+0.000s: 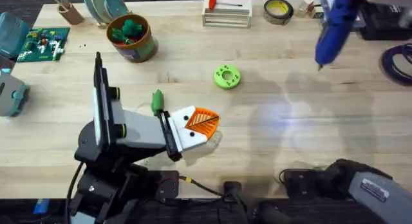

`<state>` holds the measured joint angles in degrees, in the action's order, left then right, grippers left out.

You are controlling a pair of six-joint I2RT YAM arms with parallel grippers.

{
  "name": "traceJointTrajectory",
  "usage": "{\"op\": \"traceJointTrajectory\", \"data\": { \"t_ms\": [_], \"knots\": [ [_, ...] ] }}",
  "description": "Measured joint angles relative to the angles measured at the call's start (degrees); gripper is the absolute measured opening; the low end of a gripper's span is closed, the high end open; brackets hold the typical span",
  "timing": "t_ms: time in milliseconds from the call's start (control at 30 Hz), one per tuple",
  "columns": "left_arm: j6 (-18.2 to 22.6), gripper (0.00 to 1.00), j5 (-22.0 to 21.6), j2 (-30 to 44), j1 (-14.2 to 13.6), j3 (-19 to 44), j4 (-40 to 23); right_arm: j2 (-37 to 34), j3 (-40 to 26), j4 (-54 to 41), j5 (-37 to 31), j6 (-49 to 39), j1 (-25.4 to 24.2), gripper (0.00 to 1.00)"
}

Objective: Pick up the gripper from the table and insert it into the empty holder that is missing its gripper. Then pick up a screw, insert it into the mounting hole, and use the screwdriver to tighten it. Finally, clean up the table by picking up the vegetable and placing it into the bucket.

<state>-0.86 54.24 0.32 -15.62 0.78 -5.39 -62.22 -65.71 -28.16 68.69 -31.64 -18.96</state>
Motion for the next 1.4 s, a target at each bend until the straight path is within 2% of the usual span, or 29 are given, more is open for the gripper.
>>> {"op": "traceJointTrajectory", "data": {
  "t_ms": [167,333,533,700,833,967,1100,1400],
  "knots": [
    [0.00,0.017,0.00,0.00,0.00,0.00,0.00,7.26,-0.02,-11.32,0.41,-8.78,-3.36,0.011],
    [0.00,0.017,0.00,-0.02,0.00,0.00,0.00,10.49,0.02,-12.98,1.51,-15.15,-3.45,0.011],
    [0.00,0.017,-0.02,0.00,0.00,0.00,0.02,8.42,4.34,-10.20,6.00,-18.74,-2.85,0.011],
    [0.00,0.017,-0.02,-0.01,0.00,0.00,0.01,3.57,7.84,-7.26,7.02,-19.68,1.66,0.010],
    [0.00,0.017,-0.02,-0.01,0.00,0.00,0.01,0.16,8.13,-0.79,7.51,-19.68,6.82,0.010],
    [0.00,0.017,-0.02,0.00,0.00,0.00,0.00,-3.10,8.13,9.47,7.84,-16.65,12.11,0.010],
    [0.00,0.017,-0.02,0.00,0.00,0.00,0.00,-6.40,8.13,21.89,6.83,-10.53,17.28,0.010],
    [0.00,0.017,-0.02,0.00,0.00,0.00,0.01,-11.72,8.20,46.86,-1.95,9.15,27.48,0.010]
  ]
}}
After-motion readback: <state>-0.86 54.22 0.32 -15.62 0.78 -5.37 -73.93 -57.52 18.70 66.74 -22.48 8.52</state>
